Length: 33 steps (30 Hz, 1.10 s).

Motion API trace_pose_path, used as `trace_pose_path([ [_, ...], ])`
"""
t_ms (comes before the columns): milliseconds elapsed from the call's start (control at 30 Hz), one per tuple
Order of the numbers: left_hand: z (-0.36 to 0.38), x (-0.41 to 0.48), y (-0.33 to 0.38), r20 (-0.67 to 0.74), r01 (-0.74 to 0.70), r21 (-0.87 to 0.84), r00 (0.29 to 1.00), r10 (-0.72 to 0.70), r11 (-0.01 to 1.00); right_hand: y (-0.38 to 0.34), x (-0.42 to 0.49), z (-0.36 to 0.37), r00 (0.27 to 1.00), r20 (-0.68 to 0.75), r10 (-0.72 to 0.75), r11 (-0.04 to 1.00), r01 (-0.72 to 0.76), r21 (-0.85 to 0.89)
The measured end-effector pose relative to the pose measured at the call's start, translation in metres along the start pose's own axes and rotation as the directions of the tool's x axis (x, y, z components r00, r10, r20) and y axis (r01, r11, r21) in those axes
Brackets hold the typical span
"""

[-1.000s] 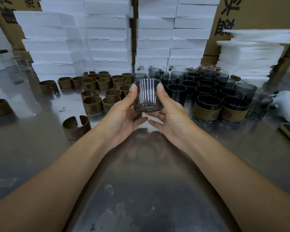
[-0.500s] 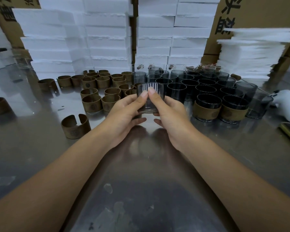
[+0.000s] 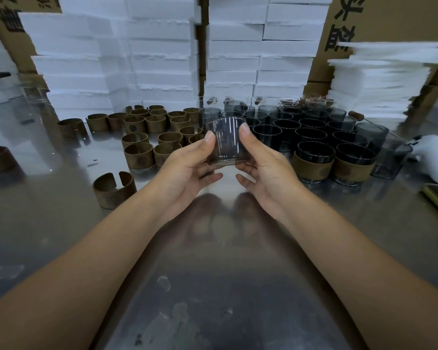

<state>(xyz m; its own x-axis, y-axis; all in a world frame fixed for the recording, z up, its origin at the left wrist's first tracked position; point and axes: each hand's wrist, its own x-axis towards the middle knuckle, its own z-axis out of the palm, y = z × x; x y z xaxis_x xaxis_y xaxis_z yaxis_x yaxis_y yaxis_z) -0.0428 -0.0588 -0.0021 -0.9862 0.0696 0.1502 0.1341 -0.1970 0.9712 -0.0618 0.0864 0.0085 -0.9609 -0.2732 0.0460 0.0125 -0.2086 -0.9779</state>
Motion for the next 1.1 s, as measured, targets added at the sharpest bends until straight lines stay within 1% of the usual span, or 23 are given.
trace_pose_path([
  [67, 0.000, 0.000, 0.001, 0.024, 0.012, -0.036, 1.000, -0.011, 0.999, 0.000, 0.002, -0.002, 1.000, -0.003, 0.031, 0.991, -0.030, 0.130],
  [100, 0.000, 0.000, 0.001, 0.035, 0.017, -0.050, 0.999, -0.015, 0.999, 0.000, 0.003, -0.002, 0.999, -0.008, 0.038, 0.986, -0.036, 0.166],
  [200, 0.000, 0.000, 0.001, 0.056, 0.020, -0.048, 0.998, -0.017, 0.999, 0.001, 0.003, -0.001, 0.999, -0.007, 0.034, 0.982, -0.032, 0.186],
  [267, -0.001, 0.000, 0.000, 0.066, 0.019, -0.029, 0.998, -0.017, 0.999, 0.001, 0.003, 0.001, 0.999, -0.003, 0.041, 0.987, -0.040, 0.153],
  [367, -0.002, 0.001, -0.001, 0.067, 0.018, 0.020, 0.998, -0.019, 1.000, 0.002, 0.003, 0.004, 0.999, 0.013, 0.052, 0.997, -0.053, 0.052],
  [467, -0.002, 0.002, -0.002, 0.024, 0.022, 0.077, 0.999, -0.024, 0.997, 0.004, 0.003, 0.004, 0.998, 0.035, 0.060, 0.996, -0.058, -0.062],
  [567, -0.002, 0.002, -0.004, -0.040, 0.007, 0.127, 0.999, -0.002, 0.992, 0.002, 0.002, 0.003, 0.998, 0.041, 0.047, 0.996, -0.044, -0.072],
  [633, -0.001, 0.002, -0.005, -0.092, -0.022, 0.131, 0.995, 0.035, 0.991, 0.001, 0.001, 0.003, 1.000, 0.012, 0.013, 0.997, -0.012, -0.076],
  [700, -0.002, 0.003, -0.005, -0.149, -0.054, 0.124, 0.986, 0.072, 0.991, 0.002, -0.001, 0.005, 0.999, -0.047, -0.023, 0.996, 0.019, -0.092],
  [767, -0.002, 0.003, -0.004, -0.178, -0.059, 0.126, 0.981, 0.081, 0.990, 0.002, -0.003, 0.007, 0.995, -0.088, -0.044, 0.993, 0.034, -0.117],
  [933, 0.005, 0.000, -0.005, -0.126, -0.028, 0.158, 0.991, 0.048, 0.987, 0.002, -0.006, 0.011, 0.997, -0.070, -0.019, 0.986, 0.007, -0.170],
  [1100, 0.003, 0.000, -0.003, -0.116, -0.036, 0.116, 0.992, 0.050, 0.993, 0.001, -0.004, 0.008, 0.999, -0.042, -0.015, 0.984, 0.008, -0.177],
])
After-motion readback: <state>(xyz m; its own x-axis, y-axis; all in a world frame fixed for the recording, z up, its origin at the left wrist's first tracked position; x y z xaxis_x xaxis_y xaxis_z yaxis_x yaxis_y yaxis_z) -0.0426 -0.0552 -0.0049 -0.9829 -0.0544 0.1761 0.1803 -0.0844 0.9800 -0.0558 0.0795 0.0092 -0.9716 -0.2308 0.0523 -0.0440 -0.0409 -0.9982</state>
